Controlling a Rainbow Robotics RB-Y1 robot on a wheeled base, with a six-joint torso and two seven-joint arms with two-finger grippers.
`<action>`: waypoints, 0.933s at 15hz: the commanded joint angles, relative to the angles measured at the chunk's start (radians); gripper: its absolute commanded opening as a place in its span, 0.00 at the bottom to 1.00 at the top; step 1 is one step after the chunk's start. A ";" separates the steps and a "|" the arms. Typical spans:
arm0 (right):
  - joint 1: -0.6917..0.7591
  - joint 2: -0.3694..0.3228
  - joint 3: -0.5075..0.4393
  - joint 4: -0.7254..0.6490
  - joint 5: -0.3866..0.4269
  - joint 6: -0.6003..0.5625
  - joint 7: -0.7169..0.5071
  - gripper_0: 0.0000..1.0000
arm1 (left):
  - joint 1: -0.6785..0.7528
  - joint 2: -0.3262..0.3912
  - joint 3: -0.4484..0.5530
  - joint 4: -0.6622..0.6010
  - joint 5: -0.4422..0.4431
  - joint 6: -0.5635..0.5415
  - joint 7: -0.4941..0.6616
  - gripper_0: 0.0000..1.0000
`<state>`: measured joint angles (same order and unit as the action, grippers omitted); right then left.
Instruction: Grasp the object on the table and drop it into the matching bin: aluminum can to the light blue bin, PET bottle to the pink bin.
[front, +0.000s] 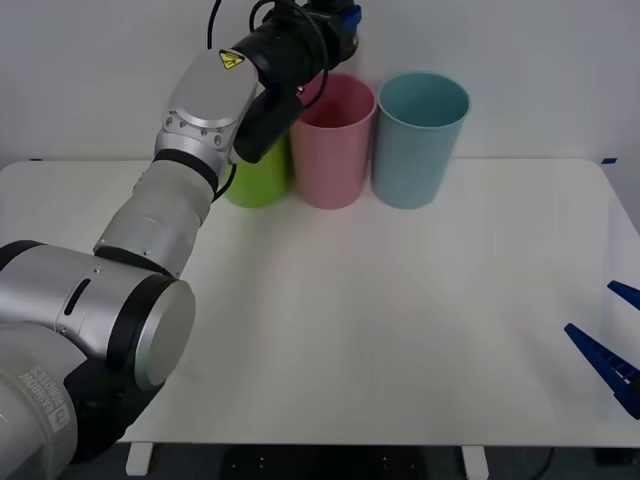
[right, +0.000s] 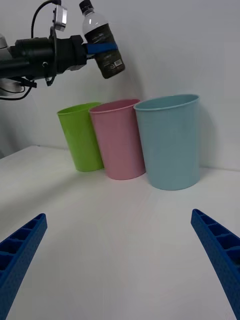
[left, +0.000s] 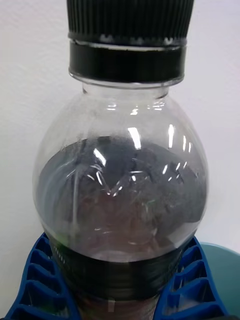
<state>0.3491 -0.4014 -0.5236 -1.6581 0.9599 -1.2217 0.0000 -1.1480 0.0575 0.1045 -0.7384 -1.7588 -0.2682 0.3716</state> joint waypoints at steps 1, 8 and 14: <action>0.000 0.000 0.000 0.000 0.000 0.000 0.000 1.00 | 0.001 0.001 0.000 0.001 0.009 0.000 -0.002 0.10; 0.000 0.000 0.000 0.000 0.000 0.000 0.000 1.00 | 0.002 0.004 0.000 -0.001 0.047 0.009 0.000 1.00; 0.000 0.000 0.000 0.000 0.000 0.000 0.000 1.00 | 0.022 0.030 -0.011 -0.009 0.139 -0.025 -0.019 1.00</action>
<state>0.3491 -0.4014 -0.5236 -1.6581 0.9599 -1.2217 0.0000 -1.1304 0.0795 0.0978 -0.7418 -1.6394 -0.2803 0.3575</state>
